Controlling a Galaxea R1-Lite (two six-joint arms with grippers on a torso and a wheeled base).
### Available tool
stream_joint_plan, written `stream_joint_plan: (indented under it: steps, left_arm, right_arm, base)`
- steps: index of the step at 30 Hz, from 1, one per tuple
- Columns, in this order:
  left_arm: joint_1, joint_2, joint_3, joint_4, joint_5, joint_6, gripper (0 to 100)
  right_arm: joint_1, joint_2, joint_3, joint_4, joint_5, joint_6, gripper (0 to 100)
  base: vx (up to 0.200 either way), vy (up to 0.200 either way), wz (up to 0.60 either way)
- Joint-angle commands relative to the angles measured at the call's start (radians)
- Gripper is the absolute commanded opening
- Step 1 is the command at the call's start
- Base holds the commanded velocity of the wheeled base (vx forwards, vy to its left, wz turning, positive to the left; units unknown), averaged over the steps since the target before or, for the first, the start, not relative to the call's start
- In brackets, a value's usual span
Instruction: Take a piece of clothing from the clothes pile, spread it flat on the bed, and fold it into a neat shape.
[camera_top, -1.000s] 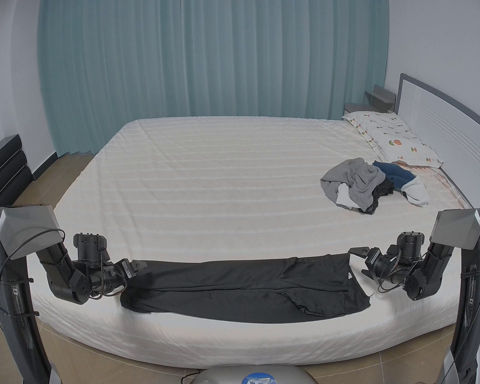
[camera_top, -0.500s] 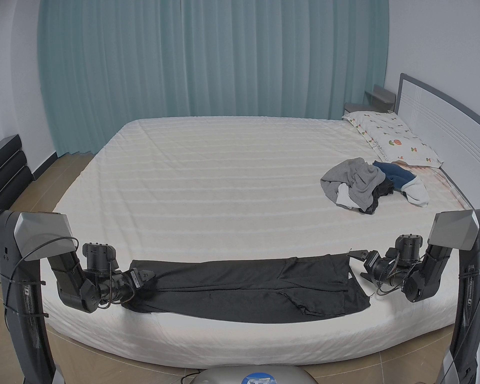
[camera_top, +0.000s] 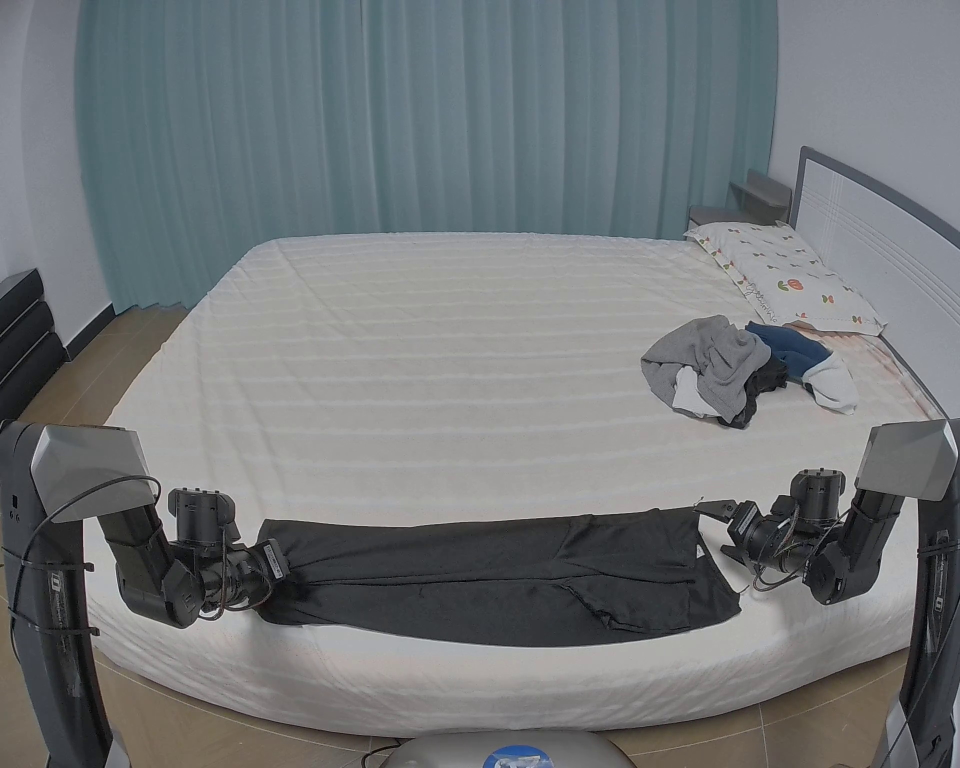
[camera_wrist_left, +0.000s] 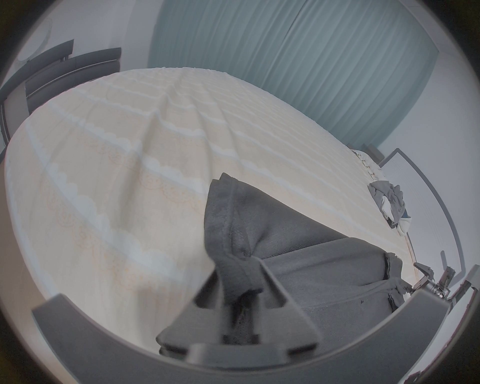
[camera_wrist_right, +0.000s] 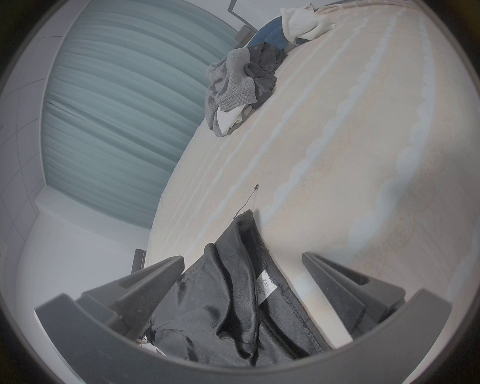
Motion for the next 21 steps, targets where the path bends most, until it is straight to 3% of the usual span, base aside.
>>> stream_joint_plan:
  steps: [1, 21]
  left_arm:
    - [0.003, -0.006, 0.001, 0.000, 0.000, -0.004, 0]
    - [0.057, -0.083, -0.012, -0.008, -0.003, -0.029, 0]
  right_arm:
    - [0.000, 0.000, 0.000, -0.001, 0.001, 0.000, 100]
    - [0.000, 0.000, 0.001, -0.001, 0.001, -0.002, 100]
  base:
    - [0.000, 0.000, 0.00]
    - [0.000, 0.000, 0.00]
